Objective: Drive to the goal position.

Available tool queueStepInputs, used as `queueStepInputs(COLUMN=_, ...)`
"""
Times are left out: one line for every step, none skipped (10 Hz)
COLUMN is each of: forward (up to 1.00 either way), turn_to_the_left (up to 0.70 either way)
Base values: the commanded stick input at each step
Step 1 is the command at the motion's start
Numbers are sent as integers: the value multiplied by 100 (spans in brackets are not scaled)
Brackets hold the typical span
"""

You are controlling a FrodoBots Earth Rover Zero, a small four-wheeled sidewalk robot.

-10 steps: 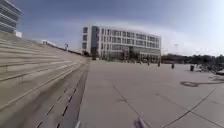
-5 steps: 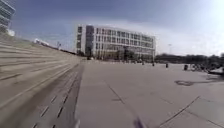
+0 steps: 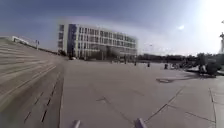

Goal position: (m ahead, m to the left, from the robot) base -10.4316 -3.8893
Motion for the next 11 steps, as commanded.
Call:
queueStepInputs(forward=0, turn_to_the_left=-70)
queueStepInputs(forward=0, turn_to_the_left=-70)
queueStepInputs(forward=0, turn_to_the_left=-70)
queueStepInputs(forward=0, turn_to_the_left=-70)
queueStepInputs(forward=0, turn_to_the_left=-70)
queueStepInputs(forward=0, turn_to_the_left=-70)
queueStepInputs(forward=0, turn_to_the_left=-70)
queueStepInputs(forward=0, turn_to_the_left=-70)
queueStepInputs(forward=0, turn_to_the_left=-70)
queueStepInputs(forward=1, turn_to_the_left=-68)
queueStepInputs(forward=23, turn_to_the_left=-45)
